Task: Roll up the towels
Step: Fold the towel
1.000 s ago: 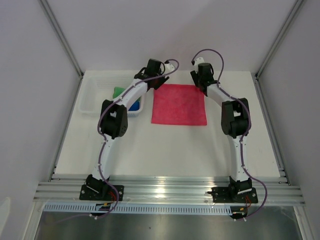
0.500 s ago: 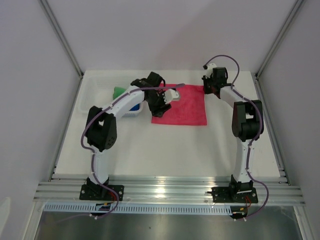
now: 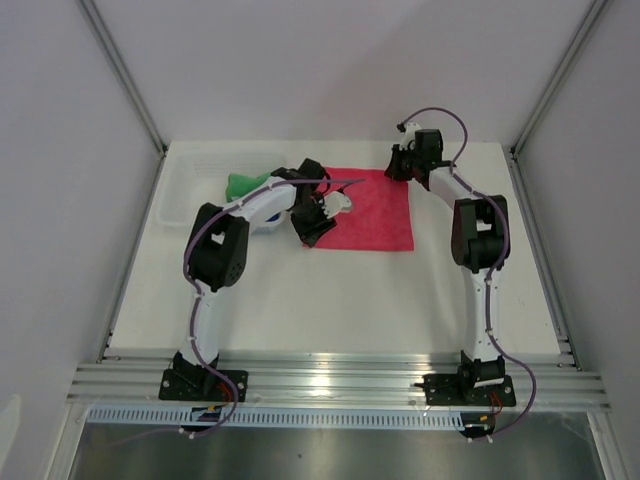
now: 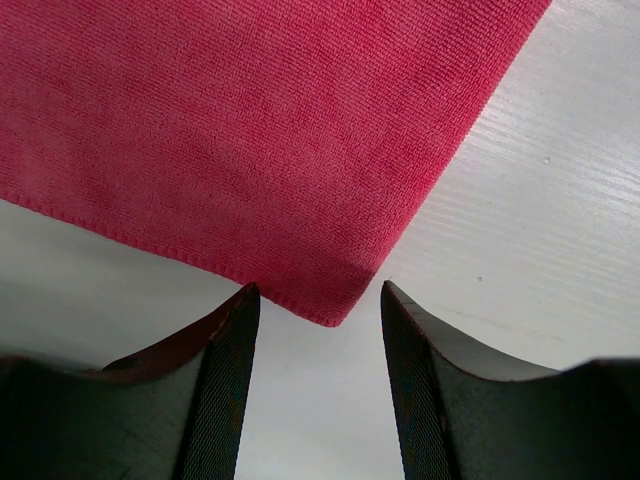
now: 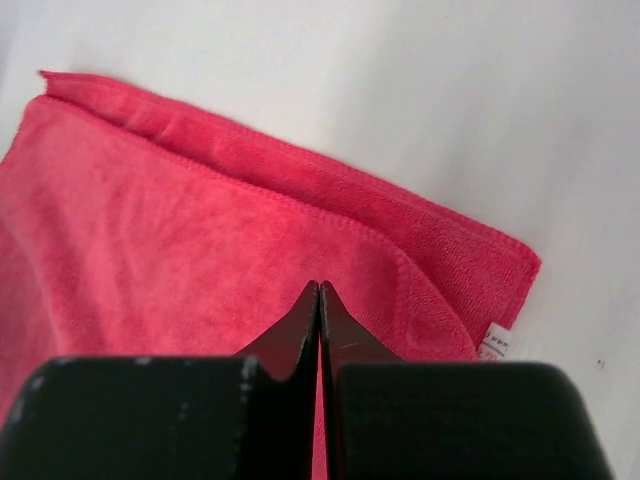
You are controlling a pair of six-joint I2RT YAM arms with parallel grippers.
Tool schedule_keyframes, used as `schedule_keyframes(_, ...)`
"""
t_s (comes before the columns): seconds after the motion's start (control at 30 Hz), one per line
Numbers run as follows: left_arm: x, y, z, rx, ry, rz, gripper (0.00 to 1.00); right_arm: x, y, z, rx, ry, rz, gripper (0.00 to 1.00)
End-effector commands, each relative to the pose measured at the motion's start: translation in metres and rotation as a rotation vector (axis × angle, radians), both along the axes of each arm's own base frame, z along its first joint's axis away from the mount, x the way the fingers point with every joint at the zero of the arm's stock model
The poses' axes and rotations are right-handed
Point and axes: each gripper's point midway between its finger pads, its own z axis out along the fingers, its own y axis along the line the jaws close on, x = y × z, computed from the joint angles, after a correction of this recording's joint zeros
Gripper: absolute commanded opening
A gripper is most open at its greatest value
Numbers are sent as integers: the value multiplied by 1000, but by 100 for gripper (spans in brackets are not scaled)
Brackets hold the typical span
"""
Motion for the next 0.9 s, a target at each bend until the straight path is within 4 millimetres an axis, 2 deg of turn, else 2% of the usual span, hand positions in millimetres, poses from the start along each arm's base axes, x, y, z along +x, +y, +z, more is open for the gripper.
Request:
schedule_keyframes(0.0, -1, -3, 3, 0, 1, 16, 55, 7, -10, -8, -19, 71, -67, 0)
schedule_keyframes(0.03, -1, -4, 3, 0, 5, 19, 55, 15, -11, 2, -25, 57, -77, 0)
schedule_keyframes(0.07, -2, -3, 2, 2, 9, 20, 55, 16, -13, 0, -40, 71, -86, 0)
schedule_keyframes(0.1, -2, -4, 2, 3, 14, 26, 55, 8, -17, -20, -75, 140, -87, 0)
schedule_keyframes(0.13, -3, -4, 2, 1, 18, 27, 55, 14, -19, -13, -88, 129, -93, 0)
schedule_keyframes(0.27, -6, -6, 2, -10, 42, 38, 54, 5, -33, -29, -151, 179, -127, 0)
schedule_keyframes(0.5, -8, -6, -2, -5, 70, 60, 54, 17, -47, -21, -179, 143, -182, 0)
schedule_keyframes(0.57, -10, -6, -3, -3, 78, 61, 54, 19, -53, -25, -200, 151, -213, 2)
schedule_keyframes(0.63, -12, -5, -5, 2, 86, 60, 54, 26, -66, -21, -205, 149, -279, 3)
schedule_keyframes(0.67, -12, -5, -6, 3, 87, 60, 54, 24, -68, -29, -212, 172, -284, 3)
schedule_keyframes(0.7, -12, -5, -6, 4, 89, 60, 54, 28, -68, -24, -208, 162, -289, 4)
schedule_keyframes(0.87, -14, -5, -8, 5, 99, 70, 54, 29, -74, -27, -230, 165, -320, 8)
